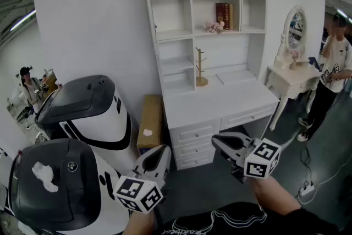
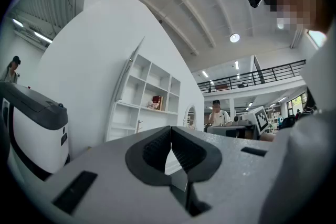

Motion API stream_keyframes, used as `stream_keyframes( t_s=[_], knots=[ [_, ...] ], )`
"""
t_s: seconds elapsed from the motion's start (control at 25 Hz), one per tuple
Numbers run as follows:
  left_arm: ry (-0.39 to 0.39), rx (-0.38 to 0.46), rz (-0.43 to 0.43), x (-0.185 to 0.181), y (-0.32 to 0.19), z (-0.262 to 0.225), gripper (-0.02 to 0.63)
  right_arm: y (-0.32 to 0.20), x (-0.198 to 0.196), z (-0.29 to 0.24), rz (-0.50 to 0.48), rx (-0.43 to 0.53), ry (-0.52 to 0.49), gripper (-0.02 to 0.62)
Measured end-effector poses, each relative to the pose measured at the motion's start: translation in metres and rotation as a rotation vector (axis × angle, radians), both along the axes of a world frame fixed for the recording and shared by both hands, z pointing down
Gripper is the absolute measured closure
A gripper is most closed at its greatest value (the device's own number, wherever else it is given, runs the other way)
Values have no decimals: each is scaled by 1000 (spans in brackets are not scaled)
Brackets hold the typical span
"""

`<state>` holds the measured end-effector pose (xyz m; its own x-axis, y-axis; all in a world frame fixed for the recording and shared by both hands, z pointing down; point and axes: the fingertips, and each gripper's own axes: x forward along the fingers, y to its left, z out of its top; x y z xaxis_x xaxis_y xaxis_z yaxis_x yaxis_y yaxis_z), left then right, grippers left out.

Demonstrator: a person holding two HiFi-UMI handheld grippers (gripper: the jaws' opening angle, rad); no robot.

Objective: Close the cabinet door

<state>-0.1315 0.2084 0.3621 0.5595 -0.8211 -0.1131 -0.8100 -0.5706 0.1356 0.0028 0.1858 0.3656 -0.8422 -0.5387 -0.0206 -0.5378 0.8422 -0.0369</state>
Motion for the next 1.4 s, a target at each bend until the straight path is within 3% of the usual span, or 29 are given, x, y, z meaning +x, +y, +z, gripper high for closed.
stream_keyframes(
  t_s=[0.28, 0.56, 0.84, 1.12, 1.4],
  knots=[
    [-9, -29, 28, -12, 2, 17, 601, 7, -22, 22, 2, -34, 4, 591],
    [-18, -97, 68, -29, 6, 54, 601, 5, -44, 66, 48, -141, -4, 591],
    [27, -128, 73, -51, -10, 68, 600, 7, -74, 77, -16, -169, -1, 591],
    [50, -126, 91, -35, -47, 60, 601, -33, -50, 51, -26, -138, -71, 591],
    [48, -131, 64, -24, -124, 43, 601, -122, -38, 25, -76, -88, -110, 591]
  ],
)
